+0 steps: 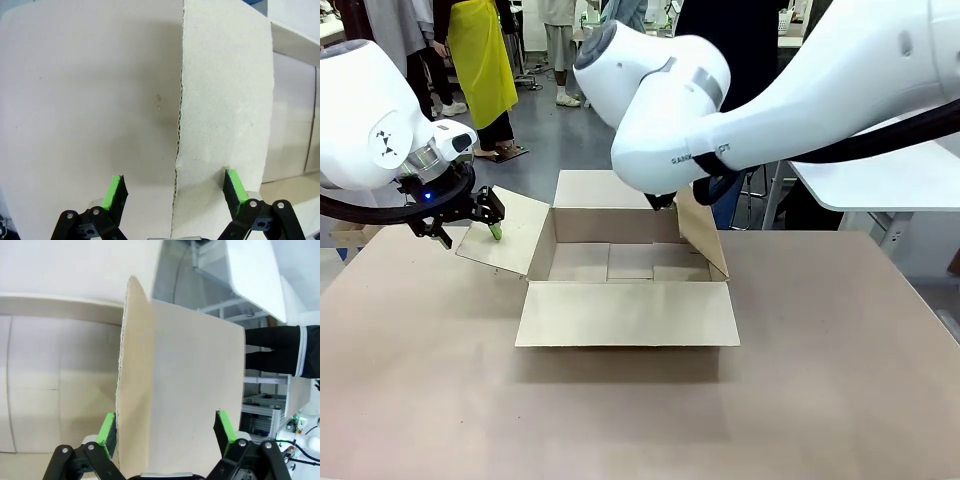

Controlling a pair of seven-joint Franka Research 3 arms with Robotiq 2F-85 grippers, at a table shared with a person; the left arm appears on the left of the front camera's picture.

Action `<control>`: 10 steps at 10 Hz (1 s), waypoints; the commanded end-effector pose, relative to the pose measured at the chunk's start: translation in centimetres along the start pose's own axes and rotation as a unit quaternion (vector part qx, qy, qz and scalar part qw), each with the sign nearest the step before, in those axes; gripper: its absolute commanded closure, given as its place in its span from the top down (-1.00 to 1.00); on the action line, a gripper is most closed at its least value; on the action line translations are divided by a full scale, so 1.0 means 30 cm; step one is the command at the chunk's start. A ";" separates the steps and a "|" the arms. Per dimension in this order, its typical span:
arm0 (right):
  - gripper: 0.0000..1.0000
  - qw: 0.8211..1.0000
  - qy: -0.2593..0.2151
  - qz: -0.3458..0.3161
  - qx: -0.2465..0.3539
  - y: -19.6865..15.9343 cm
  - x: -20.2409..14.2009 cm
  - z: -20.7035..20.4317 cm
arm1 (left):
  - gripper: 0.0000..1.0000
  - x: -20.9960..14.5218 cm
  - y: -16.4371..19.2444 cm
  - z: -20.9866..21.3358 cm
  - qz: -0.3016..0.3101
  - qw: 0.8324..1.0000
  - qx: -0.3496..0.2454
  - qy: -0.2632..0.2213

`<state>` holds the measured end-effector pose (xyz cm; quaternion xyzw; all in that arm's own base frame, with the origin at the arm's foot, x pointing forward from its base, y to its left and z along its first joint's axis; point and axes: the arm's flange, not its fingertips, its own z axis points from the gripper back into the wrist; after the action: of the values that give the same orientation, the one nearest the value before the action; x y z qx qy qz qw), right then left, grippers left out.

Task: Pack the gift set into the box.
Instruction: Place both hands on the side flaps of the Package Box and spread them outward.

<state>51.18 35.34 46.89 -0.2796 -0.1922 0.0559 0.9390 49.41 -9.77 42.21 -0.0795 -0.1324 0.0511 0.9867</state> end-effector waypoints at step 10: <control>1.00 0.993 0.052 -0.103 0.039 -0.337 -0.229 -0.186 | 1.00 -0.004 -0.004 0.007 0.005 1.000 0.009 -0.002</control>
<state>46.83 20.95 44.29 -0.1992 -0.1667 -0.0579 0.9639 49.41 -9.80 42.23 -0.0796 -0.1326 0.0508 0.9867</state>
